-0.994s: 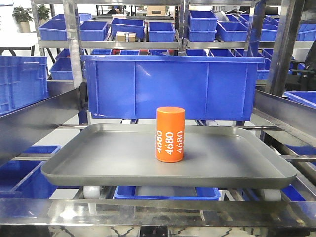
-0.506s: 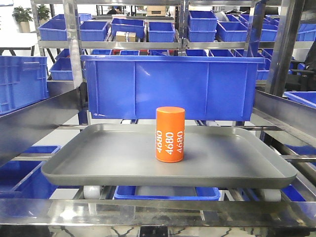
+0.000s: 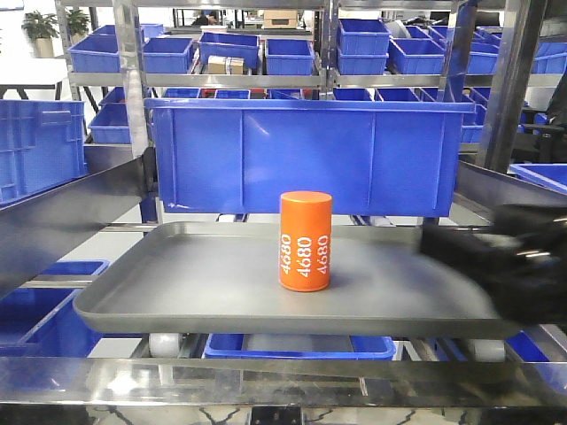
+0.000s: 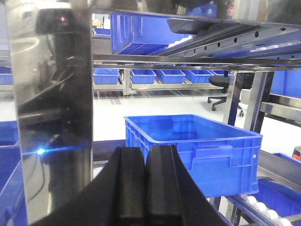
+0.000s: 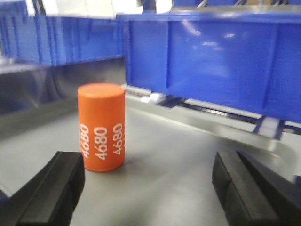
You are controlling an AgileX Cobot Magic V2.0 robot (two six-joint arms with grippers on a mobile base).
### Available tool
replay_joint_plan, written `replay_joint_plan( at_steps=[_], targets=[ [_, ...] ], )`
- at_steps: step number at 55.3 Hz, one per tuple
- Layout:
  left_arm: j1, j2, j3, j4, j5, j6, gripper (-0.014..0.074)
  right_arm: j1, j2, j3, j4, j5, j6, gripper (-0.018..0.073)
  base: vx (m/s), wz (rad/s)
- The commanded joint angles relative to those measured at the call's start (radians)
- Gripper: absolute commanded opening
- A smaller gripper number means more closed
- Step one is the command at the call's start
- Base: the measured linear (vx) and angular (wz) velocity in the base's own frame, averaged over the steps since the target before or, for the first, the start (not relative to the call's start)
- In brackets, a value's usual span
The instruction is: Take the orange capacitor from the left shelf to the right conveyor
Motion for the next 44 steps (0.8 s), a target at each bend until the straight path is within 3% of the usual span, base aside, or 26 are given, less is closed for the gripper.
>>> replay_joint_plan(
  at_steps=[1,11,44],
  targets=[
    [-0.008,-0.004,-0.030,-0.005,-0.083,-0.006,-0.0006,0.036,0.055,-0.052,0.034,-0.072,-0.069,0.0592,0.00,0.00],
    [-0.008,-0.004,-0.030,-0.005,-0.083,-0.006,-0.0006,0.081,0.142,-0.129,0.006,-0.080,-0.072,0.0592,0.00,0.00],
    [-0.008,-0.004,-0.030,-0.005,-0.083,-0.006,-0.0006,0.082,0.257,-0.238,0.025,-0.011,-0.071,0.0592,0.00,0.00]
  ],
)
